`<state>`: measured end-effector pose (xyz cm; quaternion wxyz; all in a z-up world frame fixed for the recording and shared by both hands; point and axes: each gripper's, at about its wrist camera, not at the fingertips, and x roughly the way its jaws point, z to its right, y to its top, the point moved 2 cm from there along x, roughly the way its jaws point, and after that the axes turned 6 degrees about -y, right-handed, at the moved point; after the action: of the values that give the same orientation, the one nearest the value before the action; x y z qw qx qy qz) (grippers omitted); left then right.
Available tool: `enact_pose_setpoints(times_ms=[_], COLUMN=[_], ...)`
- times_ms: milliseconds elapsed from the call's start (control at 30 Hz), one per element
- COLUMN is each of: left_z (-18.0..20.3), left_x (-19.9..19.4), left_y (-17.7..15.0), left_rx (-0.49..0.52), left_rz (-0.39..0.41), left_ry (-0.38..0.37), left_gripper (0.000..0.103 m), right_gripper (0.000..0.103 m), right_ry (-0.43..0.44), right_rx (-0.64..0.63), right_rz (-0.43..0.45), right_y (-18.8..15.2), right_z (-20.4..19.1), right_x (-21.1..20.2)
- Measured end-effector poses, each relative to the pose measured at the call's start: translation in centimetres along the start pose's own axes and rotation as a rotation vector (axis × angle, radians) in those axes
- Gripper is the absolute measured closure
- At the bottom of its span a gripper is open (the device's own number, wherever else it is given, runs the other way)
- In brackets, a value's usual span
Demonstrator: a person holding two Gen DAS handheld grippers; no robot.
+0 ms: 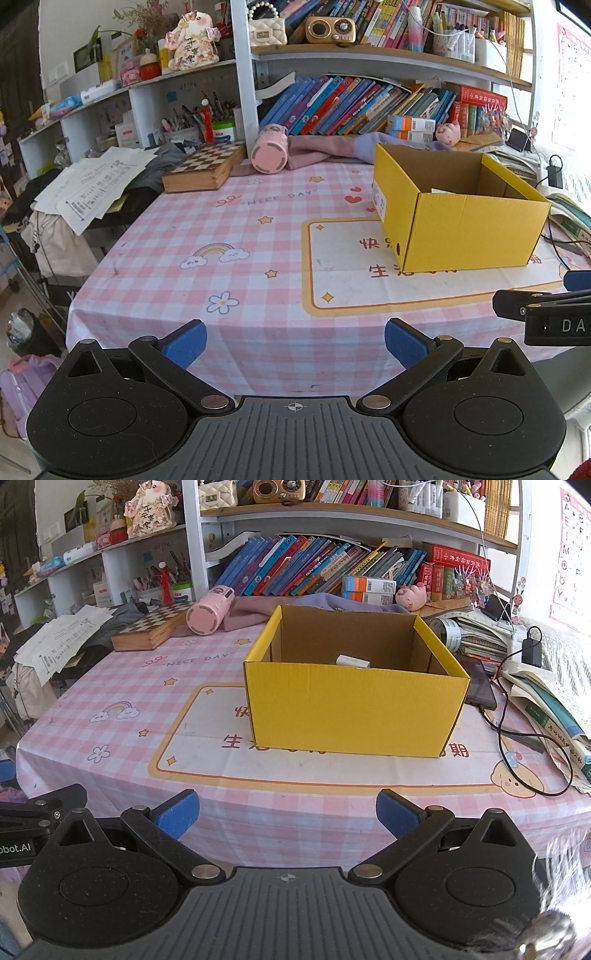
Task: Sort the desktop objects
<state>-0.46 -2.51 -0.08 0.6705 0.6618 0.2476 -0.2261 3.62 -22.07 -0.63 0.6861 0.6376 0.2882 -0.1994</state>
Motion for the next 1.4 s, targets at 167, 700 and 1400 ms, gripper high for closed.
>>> enact_pose_setpoints(times_ms=[167,700,1400], left_z=[-0.02,-0.15,-0.22], left_x=[0.08,0.33,0.50], left_y=[-0.02,-0.20,-0.06], left_rx=[0.000,0.001,0.002], left_rz=[-0.003,-0.005,-0.008], left_ry=[-0.001,-0.005,-0.005], left_gripper=[0.000,0.000,0.000], right_gripper=[0.000,0.000,0.000], right_ry=[0.001,-0.001,-0.004], right_rx=[-0.003,-0.007,-0.009], right_rz=[-0.004,-0.003,-0.007], right_y=[0.06,0.15,0.25], right_z=[-0.04,-0.14,-0.28], right_x=[0.10,0.08,0.29])
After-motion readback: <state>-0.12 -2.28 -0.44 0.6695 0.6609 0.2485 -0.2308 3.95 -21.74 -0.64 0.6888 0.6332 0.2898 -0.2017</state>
